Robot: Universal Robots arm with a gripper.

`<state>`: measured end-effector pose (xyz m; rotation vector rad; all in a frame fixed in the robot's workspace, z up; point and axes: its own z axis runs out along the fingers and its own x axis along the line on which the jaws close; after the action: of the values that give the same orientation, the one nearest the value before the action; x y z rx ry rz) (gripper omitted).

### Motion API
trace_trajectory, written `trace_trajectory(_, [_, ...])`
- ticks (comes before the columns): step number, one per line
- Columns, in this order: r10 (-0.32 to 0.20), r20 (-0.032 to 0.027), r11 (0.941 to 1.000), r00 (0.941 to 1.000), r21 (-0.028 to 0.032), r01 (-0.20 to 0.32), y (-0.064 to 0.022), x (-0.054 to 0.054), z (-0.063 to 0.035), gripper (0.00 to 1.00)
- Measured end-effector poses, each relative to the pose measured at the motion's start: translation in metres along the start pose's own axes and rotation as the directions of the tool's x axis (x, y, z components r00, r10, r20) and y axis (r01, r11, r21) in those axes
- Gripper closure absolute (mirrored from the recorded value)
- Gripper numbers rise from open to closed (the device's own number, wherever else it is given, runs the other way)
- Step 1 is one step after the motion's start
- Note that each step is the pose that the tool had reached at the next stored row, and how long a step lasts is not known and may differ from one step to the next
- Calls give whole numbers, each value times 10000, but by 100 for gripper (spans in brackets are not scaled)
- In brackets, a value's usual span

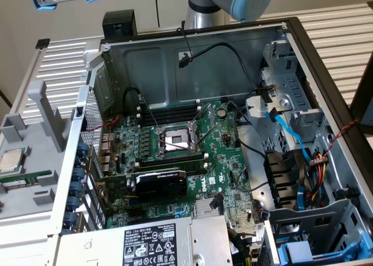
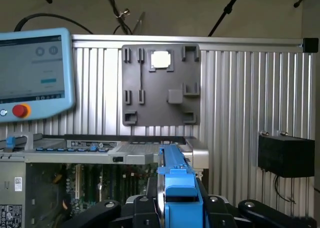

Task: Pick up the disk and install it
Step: 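Pick up the disk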

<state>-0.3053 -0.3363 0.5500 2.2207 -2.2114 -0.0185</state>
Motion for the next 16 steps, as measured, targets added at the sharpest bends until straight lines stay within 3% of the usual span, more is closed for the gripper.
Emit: trace_trajectory(16, [-1,0,10000,10000,-40,1,-517,352,-65,63])
